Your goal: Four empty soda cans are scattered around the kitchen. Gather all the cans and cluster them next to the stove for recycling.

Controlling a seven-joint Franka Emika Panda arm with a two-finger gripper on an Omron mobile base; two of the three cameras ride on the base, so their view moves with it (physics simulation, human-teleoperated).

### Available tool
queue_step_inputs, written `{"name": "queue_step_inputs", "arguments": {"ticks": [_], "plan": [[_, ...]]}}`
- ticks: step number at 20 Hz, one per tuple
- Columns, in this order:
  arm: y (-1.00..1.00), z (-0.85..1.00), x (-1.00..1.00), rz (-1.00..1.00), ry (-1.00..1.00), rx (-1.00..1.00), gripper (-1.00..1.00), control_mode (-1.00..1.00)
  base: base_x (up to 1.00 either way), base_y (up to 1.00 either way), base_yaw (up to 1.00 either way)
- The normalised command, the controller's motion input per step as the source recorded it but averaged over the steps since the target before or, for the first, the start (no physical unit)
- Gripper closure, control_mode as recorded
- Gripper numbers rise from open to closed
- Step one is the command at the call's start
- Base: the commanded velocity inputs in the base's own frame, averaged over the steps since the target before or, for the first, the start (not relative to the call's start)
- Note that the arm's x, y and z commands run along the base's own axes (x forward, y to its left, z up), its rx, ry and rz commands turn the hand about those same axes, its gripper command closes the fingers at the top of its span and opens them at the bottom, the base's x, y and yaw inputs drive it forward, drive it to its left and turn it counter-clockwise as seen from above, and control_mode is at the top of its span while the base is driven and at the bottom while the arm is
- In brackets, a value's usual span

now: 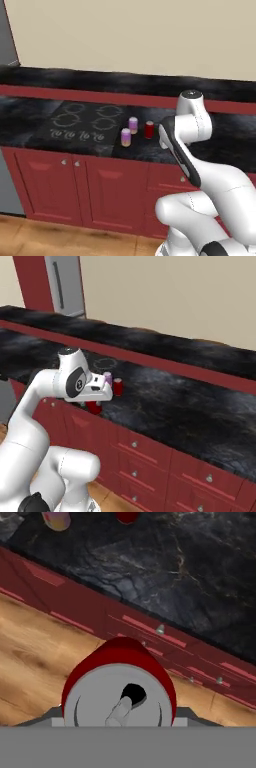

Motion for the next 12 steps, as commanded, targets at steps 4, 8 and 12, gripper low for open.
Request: {"name": "queue_step_inputs", "arguments": {"ticks": [4,8,12], "plan": [[0.00,0.00,0.00,0.00,0.00,0.00,1.00,1.00,0.24,0.26,-0.40],[0.00,0.00,0.00,0.00,0.00,0.00,1.00,1.00,0.41,0.36,-0.24],[0.00,0.00,0.00,0.00,0.00,0.00,1.00,1.00,0.19,0.50,-0.17]]}}
